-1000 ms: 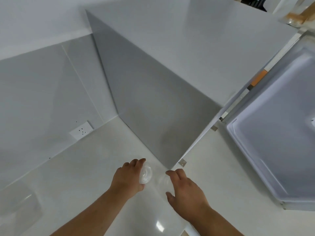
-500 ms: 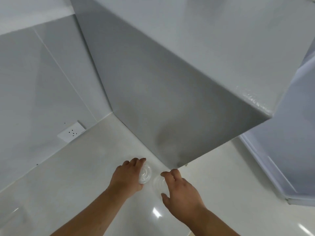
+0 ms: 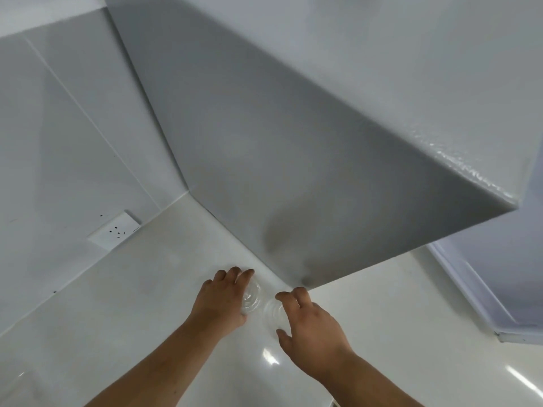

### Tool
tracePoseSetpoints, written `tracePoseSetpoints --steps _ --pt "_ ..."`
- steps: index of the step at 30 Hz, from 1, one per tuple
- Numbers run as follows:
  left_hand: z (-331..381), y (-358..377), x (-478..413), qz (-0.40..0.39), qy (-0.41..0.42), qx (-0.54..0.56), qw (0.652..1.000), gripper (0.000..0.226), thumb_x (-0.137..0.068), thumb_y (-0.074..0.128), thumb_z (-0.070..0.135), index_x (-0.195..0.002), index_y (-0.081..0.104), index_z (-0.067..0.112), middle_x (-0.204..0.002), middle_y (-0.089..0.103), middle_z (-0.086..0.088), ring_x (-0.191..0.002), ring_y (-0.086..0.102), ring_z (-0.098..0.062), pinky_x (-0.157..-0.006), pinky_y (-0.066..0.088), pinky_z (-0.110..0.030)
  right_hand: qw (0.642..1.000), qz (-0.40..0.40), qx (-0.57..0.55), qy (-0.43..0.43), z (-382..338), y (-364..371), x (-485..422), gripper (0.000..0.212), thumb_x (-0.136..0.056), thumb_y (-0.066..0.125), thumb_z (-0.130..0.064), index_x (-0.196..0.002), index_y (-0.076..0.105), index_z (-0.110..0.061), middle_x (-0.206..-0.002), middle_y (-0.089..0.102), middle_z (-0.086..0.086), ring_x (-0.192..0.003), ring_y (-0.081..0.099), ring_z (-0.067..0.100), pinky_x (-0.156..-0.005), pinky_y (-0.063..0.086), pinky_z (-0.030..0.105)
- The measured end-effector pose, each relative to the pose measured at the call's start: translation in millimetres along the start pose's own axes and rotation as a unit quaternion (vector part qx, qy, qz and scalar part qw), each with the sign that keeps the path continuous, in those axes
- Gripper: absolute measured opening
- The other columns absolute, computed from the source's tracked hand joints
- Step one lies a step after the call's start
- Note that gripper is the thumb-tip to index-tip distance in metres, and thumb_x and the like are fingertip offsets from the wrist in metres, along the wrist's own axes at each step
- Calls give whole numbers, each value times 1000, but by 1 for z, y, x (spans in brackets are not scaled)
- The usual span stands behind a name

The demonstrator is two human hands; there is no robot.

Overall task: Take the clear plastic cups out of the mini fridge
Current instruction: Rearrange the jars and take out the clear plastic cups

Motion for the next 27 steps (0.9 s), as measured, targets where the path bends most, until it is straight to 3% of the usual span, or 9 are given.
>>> tracePoseSetpoints --steps 11,14,18,22,27 --pt "-3 -8 14 27 -8 37 999 110 -75 75 55 -161 11 36 -166 20 4 -137 41 -22 -103 46 -36 999 -12 27 -14 0 -8 2 59 -96 53 -40 -148 28 -29 -149 34 2 -104 61 28 -80 53 38" --pt "2 -22 25 65 -8 61 996 102 -74 73 60 -160 26 31 -167 27 2 -140 42 -24 -106 46 -38 999 0 25 -21 3 -19 11 55 -96 49 -45 -146 32 -30 -145 38 -2 -108 57 24 -82 52 36" --pt "12 -42 38 160 8 112 981 64 -74 82 48 -128 67 17 -137 64 -5 -119 63 -31 -87 57 -42 999 25 31 -37 12 -35 25 47 -100 43 -49 -143 41 -29 -137 45 -7 -116 51 18 -88 52 34" --pt "32 -59 49 208 -8 149 967 36 -84 77 47 -110 73 23 -105 75 5 -97 68 -23 -73 55 -33 997 58 32 -41 25 -55 38 47 -102 36 -52 -139 54 -30 -132 58 -10 -118 51 15 -93 48 30" --pt "67 -73 61 201 -19 170 965 39 -91 57 61 -116 72 35 -108 74 17 -101 66 -8 -73 46 -22 994 103 38 -23 48 -84 56 54 -99 32 -59 -129 65 -29 -122 67 -11 -113 55 13 -94 47 28"
Point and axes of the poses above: each hand's wrist, its own x-axis away from the middle knuckle, its own y-axis out of the palm, z = x × y, the point moved 4 cm from there along -x, towards the middle knuckle
